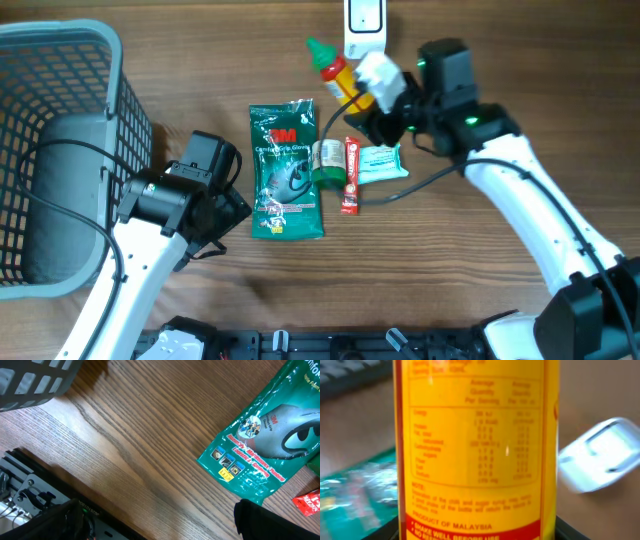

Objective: Scan the item barcode
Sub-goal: 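Lift the sauce bottle and carry it to the scanner, then hold the sauce bottle over the scanner, then move it right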

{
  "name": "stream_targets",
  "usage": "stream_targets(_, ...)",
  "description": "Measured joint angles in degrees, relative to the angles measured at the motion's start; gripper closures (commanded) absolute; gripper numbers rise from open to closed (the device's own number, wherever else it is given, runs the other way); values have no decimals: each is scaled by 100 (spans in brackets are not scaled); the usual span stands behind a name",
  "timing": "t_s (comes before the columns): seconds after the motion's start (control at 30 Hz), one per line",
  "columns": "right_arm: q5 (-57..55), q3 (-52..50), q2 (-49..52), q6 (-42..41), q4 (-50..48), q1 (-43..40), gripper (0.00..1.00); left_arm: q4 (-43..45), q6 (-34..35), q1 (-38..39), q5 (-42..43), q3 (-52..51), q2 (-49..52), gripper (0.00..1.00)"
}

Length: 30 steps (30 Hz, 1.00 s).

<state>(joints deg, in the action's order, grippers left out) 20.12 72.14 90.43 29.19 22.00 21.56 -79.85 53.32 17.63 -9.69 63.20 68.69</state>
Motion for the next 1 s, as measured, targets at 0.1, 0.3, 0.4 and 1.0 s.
stream_targets(0.1,-903,2,59,321,-852,140,44,2,0,0,0,0,0,0)
stream_targets(0.3,-2312,35,610,1237,-2258,46,44,-7,0,0,0,-2,0,0)
stream_targets(0.4,-2973,46,1161,1862,-3394,28,42,-2,0,0,0,-4,0,0)
stream_targets(1.0,-3991,1259,4000,3886,-5453,-483,30,0,2,0,0,-4,0,0)
